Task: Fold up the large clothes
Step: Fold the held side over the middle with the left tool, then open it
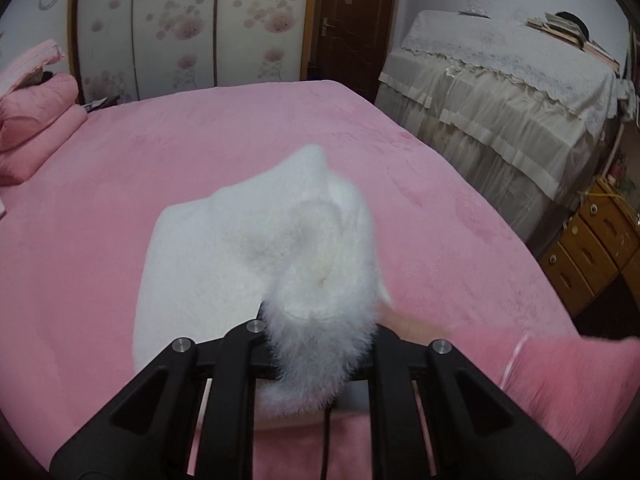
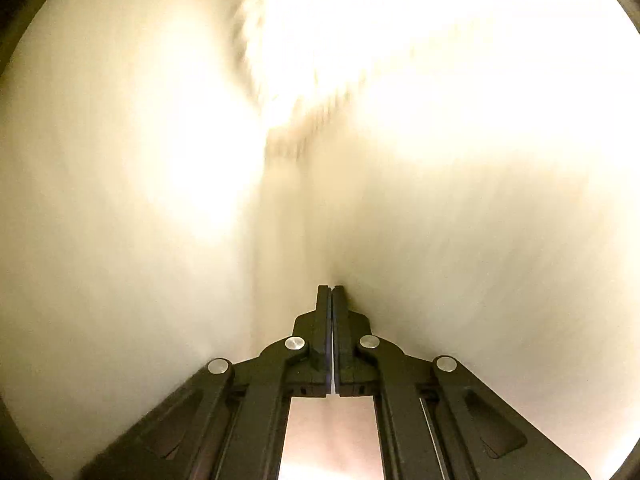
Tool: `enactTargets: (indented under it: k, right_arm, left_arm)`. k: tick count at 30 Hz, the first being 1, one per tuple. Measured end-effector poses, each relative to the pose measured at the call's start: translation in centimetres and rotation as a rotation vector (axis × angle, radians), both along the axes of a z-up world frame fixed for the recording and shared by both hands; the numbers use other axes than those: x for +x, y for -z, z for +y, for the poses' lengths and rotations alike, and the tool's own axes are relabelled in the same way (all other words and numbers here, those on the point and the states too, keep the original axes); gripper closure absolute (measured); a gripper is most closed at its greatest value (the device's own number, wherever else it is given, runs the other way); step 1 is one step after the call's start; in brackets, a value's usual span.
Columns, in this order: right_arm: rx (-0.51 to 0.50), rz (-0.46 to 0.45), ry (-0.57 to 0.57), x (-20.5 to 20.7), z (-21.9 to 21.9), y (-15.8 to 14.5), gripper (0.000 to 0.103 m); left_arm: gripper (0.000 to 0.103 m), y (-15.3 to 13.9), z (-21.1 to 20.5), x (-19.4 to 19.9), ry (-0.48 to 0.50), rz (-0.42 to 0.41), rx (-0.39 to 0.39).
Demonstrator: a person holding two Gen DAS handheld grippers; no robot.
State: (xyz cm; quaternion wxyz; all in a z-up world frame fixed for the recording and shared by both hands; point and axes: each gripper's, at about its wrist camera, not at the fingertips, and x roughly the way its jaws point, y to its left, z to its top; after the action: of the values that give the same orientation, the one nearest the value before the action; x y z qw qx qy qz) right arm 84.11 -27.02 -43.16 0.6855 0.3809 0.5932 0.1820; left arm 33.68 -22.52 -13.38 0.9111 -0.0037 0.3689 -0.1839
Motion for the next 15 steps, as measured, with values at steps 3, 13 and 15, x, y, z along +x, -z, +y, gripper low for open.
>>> enactTargets:
  k: [3, 13, 15]
  right_arm:
    - [-0.069, -0.05, 0.094, 1.4, -5.2, -3.0, 0.103]
    - [-0.276, -0.157, 0.212, -3.1, -22.2, -8.6, 0.102]
    - [-0.229, -0.105, 0.127, -4.8, -22.8, -8.0, 0.102]
  left_arm:
    - [0.093, 0.5, -1.1, 0.3, -0.023, 0.009, -0.047]
    - [0.093, 13.7, -9.1, -1.3, -0.027, 0.172, 0.1]
    - [0.093, 14.8, -9.7, -2.0, -0.019, 0.176, 0.124]
